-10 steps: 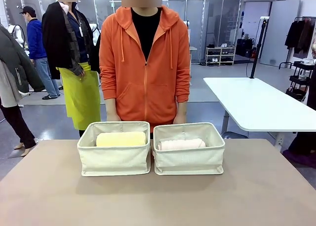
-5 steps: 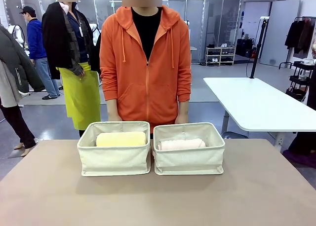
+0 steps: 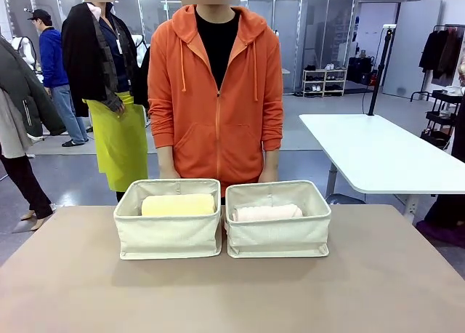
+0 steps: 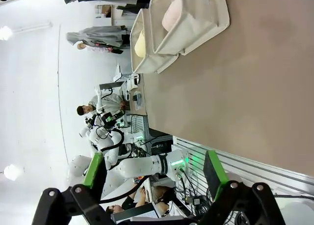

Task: Divide the towels into two baskets.
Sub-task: Pick up one hotel-folded towel from the bottom of the table and place it in the Fabric basket indicated by the person.

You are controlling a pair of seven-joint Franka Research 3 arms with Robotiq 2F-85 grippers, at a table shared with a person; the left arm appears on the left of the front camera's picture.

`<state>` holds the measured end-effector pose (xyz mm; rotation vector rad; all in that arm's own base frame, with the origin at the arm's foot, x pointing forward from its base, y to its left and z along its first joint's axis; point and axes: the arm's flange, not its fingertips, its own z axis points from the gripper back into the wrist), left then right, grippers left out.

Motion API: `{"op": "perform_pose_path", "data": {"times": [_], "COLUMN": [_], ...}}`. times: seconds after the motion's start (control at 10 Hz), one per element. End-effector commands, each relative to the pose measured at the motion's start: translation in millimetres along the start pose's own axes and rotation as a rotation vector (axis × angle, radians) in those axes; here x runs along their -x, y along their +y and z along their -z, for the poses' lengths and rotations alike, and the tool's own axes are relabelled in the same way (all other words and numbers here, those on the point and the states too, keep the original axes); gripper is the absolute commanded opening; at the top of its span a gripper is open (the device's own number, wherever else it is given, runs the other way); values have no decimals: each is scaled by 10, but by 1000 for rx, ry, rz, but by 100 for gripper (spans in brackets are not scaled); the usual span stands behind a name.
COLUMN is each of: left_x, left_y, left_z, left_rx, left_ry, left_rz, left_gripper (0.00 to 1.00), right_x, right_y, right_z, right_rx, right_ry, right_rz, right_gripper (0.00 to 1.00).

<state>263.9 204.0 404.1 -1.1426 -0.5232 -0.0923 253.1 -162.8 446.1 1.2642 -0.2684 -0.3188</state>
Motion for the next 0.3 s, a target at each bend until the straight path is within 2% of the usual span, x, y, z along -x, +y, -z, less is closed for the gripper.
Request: {"op": "perform_pose_path", "data": {"times": [0.0,0.2], "left_x": [3,3], "left_y": [-9,-9], "left_z": [-26,-26], "left_rx": [19,19], "left_ry": [-15,-15], "left_rz": [16,16], "left_gripper": [100,100], "right_x": [-20,-20], "right_y": [-1,-1], "right_z": [6,6], "right_rx": [-3,-3], "right_ry": [-9,-9], "right_rz": [-20,-20], "right_gripper": [100,100]}}
